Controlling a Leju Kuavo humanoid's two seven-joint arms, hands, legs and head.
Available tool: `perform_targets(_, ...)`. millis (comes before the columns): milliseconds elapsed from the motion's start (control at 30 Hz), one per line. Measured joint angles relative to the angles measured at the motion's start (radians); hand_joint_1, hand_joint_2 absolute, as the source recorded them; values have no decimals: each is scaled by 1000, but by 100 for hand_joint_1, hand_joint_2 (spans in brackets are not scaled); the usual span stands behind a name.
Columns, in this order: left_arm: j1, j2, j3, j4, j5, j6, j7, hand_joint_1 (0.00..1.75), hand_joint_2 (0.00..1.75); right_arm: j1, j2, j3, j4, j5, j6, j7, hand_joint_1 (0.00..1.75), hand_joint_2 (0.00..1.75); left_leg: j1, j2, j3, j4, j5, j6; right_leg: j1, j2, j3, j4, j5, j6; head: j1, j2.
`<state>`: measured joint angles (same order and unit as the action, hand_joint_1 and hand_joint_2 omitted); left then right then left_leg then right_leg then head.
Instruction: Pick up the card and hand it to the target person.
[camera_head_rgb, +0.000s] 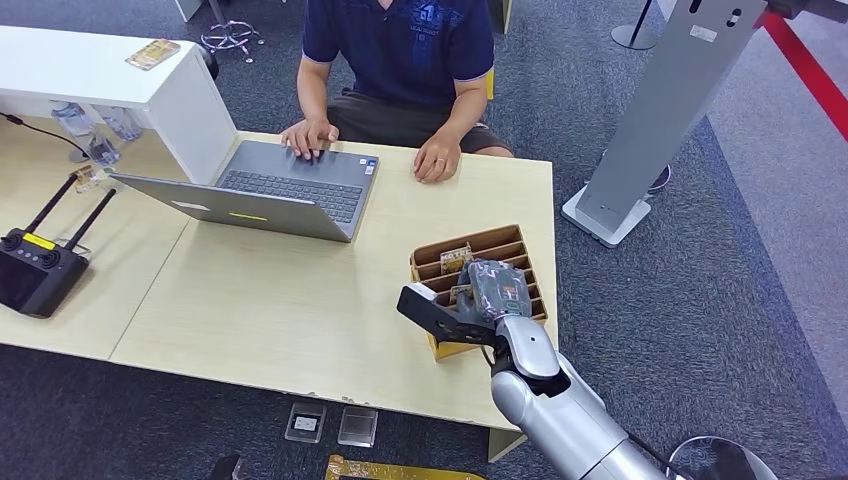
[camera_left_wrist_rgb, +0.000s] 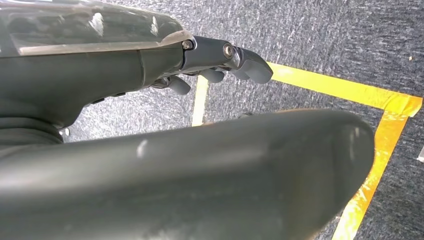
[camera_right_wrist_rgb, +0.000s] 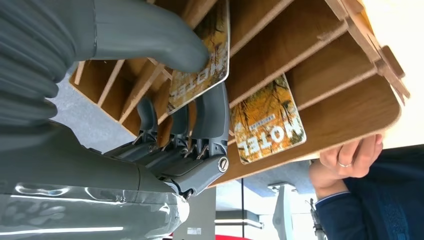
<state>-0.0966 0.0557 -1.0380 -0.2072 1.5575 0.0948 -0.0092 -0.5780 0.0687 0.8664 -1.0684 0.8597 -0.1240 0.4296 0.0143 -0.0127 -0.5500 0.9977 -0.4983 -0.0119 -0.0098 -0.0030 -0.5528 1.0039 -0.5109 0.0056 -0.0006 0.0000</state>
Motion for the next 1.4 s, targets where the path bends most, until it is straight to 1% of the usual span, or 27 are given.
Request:
perform_targets(33,0,0,0,0,0,0,0,0,0,0,0,-1,-1,0,0,1,135,175,0,0,0,0,0,0,0,0,0,0,0,0,0,0)
perform_targets(67,0,0,0,0,0,-1,0,0,0,1,0,-1,-2,0,0,3,141,175,0,0,0,0,0,0,0,0,0,0,0,0,0,0)
perform_targets(167,0,0,0,0,0,-2,0,0,0,2,0,-2,-5,0,0,8,170,175,0,0,1,0,0,0,0,0,0,0,0,0,0,0)
perform_targets(200,0,0,0,0,0,-2,0,0,0,2,0,-2,-6,0,-1,9,175,175,0,0,1,0,0,0,0,0,0,0,0,0,0,0)
perform_targets(367,0,0,0,0,-5,-4,0,0,0,3,0,-3,-8,0,-2,11,169,175,0,0,1,0,0,0,0,0,1,0,0,0,0,0)
perform_targets(800,0,3,0,0,-22,-8,-15,0,0,10,-10,-15,-28,12,-23,9,169,175,0,0,1,0,0,0,0,0,1,0,0,0,0,0)
perform_targets(933,1,3,0,0,-19,-8,-15,0,0,15,-23,-30,-84,19,-27,10,169,175,0,0,1,0,0,0,0,0,1,0,0,0,0,0)
perform_targets(1133,2,3,0,0,-17,-8,-15,0,0,4,-53,-56,-219,41,-21,18,169,175,0,0,1,0,0,0,0,0,1,0,0,0,0,0)
perform_targets(1267,3,3,0,0,-17,-8,-15,0,0,-23,-66,-72,-287,34,-19,13,169,175,0,0,1,0,0,0,0,0,1,0,0,0,0,0)
perform_targets(1400,3,3,0,0,-23,-8,-17,0,0,-79,-70,-78,-301,-7,-31,-8,169,175,0,0,1,0,0,0,0,1,1,0,0,0,0,0)
